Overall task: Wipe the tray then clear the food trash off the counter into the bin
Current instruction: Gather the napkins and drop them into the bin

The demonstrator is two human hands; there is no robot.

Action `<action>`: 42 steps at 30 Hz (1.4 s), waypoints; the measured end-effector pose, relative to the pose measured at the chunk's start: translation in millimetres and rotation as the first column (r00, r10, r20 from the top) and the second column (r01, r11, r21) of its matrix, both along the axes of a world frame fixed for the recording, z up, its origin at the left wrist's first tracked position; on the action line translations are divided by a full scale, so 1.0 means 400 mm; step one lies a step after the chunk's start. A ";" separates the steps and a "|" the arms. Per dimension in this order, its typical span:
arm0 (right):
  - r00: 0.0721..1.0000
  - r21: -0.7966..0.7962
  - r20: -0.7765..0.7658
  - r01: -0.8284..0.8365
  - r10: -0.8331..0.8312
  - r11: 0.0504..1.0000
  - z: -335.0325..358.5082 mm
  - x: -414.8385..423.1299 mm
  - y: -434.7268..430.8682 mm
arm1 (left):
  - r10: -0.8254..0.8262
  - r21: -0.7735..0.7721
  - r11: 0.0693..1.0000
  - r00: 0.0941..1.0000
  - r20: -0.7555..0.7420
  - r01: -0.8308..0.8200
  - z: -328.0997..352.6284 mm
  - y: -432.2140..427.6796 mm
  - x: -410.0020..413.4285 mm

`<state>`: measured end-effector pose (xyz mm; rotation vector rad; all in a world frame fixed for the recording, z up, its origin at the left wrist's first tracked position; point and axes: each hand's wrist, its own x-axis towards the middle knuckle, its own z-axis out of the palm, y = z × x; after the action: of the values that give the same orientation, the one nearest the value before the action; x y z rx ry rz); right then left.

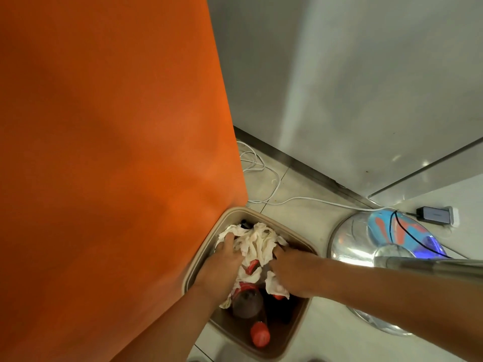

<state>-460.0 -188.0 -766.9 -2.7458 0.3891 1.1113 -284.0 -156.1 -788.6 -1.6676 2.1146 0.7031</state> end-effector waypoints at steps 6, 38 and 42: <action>0.910 0.156 0.104 0.383 -0.401 0.910 0.067 -0.025 -0.021 | -0.090 0.002 0.996 0.990 0.111 0.090 0.104 -0.010 -0.019; 0.326 0.186 0.817 0.633 -0.476 0.752 1.843 0.206 -0.137 | 0.361 -0.533 0.568 0.771 -0.524 -0.628 1.865 0.071 0.099; 0.403 0.163 0.819 0.519 -0.409 0.839 1.921 0.378 -0.090 | 0.512 -0.539 0.478 0.719 -0.470 -0.693 1.955 0.138 0.282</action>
<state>-309.0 -224.1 1.4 -2.5750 0.9873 -0.4265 -171.4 -100.8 -6.5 -3.0077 2.0285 0.2694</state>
